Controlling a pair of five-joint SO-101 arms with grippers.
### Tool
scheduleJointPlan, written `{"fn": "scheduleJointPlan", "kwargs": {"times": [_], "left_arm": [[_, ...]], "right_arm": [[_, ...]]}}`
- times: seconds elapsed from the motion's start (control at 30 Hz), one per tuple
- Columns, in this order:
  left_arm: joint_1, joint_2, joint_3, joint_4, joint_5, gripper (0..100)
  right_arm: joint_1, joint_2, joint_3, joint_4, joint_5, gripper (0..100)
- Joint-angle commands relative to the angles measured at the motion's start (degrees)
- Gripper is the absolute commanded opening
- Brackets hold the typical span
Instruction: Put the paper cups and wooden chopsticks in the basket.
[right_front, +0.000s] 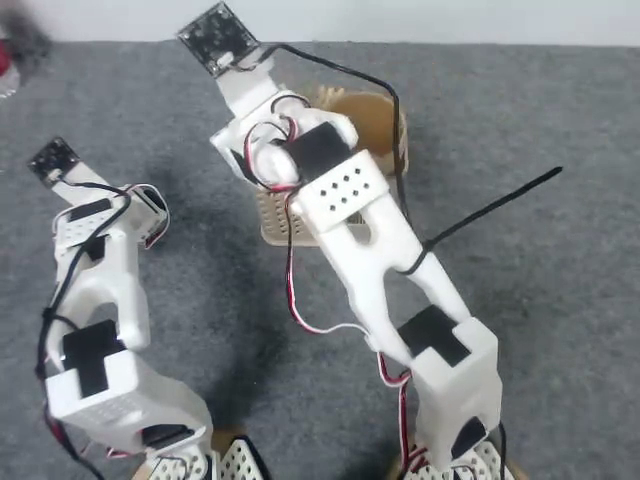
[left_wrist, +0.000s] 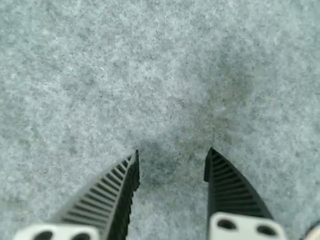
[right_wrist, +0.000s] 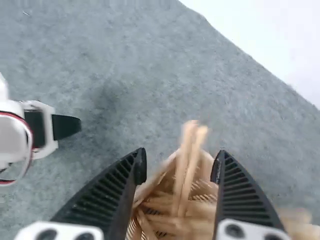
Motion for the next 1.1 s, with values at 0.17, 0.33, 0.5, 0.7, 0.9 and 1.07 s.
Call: {"fn": "scheduleJointPlan", "kwargs": {"times": [0.17,0.33,0.5,0.7,0.9,1.07], "left_arm": [[0.5,-2.8,-0.5,-1.1,-0.4,21],[0.6,-2.8,-0.7,-1.1,-0.4,21],[3.8,-3.5,-0.7,-1.3,-6.6,21],[7.6,-19.2,-3.2,10.9,-12.9,21],[9.5,-50.5,-2.8,23.6,-25.6,16],[9.7,-73.9,6.5,28.1,-25.8,16]], "right_arm": [[-0.3,-16.6,-3.5,0.5,1.2,22.0],[3.9,-30.3,-3.5,5.4,7.4,14.7],[12.2,-39.3,-2.4,18.5,7.4,3.3],[24.8,-43.0,0.2,30.8,7.2,0.8],[37.9,-50.1,5.8,34.7,7.2,0.8],[42.2,-63.0,23.6,34.6,7.5,0.9]]}}
